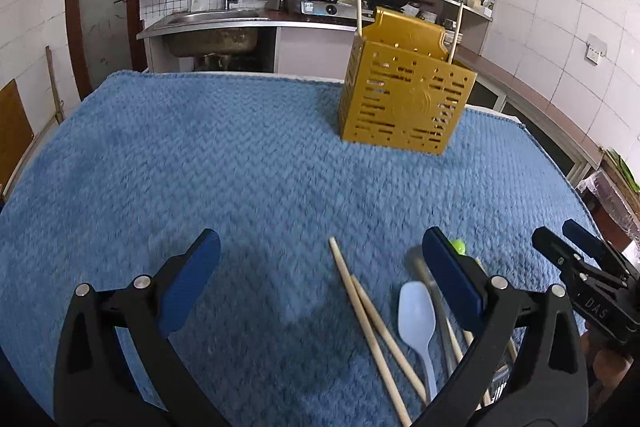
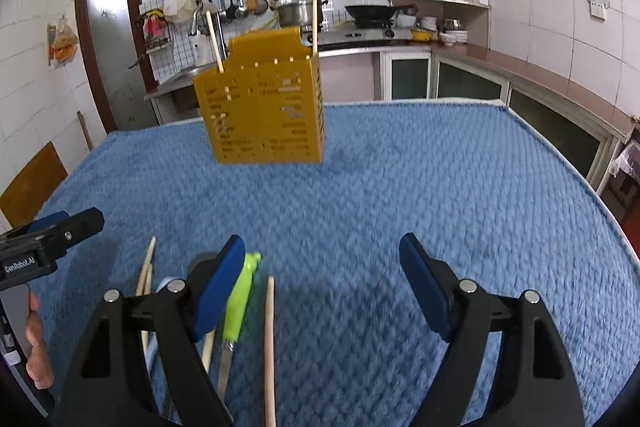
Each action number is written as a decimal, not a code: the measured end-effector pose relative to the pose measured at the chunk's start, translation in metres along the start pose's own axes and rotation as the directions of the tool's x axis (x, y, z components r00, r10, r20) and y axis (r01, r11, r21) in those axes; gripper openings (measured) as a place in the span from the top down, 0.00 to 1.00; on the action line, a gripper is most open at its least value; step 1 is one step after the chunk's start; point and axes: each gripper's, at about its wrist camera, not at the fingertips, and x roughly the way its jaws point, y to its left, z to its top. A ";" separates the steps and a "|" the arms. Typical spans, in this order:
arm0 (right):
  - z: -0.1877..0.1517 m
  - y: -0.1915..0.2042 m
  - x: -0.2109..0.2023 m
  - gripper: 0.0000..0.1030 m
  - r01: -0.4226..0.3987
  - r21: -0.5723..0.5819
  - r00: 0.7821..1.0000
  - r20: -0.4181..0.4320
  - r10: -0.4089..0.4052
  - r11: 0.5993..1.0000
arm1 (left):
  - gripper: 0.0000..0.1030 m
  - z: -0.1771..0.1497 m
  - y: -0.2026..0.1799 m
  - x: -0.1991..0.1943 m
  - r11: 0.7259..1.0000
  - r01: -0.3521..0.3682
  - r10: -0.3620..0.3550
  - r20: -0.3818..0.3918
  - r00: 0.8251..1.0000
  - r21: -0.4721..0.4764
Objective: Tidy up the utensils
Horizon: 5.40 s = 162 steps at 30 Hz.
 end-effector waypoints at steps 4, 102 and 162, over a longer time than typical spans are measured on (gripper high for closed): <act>-0.007 0.002 0.008 0.24 0.017 -0.023 1.000 -0.026 -0.018 1.000 | 0.05 -0.006 -0.002 0.011 1.000 -0.008 0.008 -0.043 0.999 0.000; 0.007 -0.011 0.044 0.94 -0.056 0.032 0.978 -0.201 0.061 0.998 | 0.96 0.023 -0.028 0.000 0.994 0.083 -0.084 0.006 0.996 0.072; 0.131 -0.015 0.004 0.95 -0.045 0.048 0.990 0.136 0.038 0.998 | 0.96 0.121 -0.046 0.009 0.981 0.172 -0.182 0.124 0.975 0.091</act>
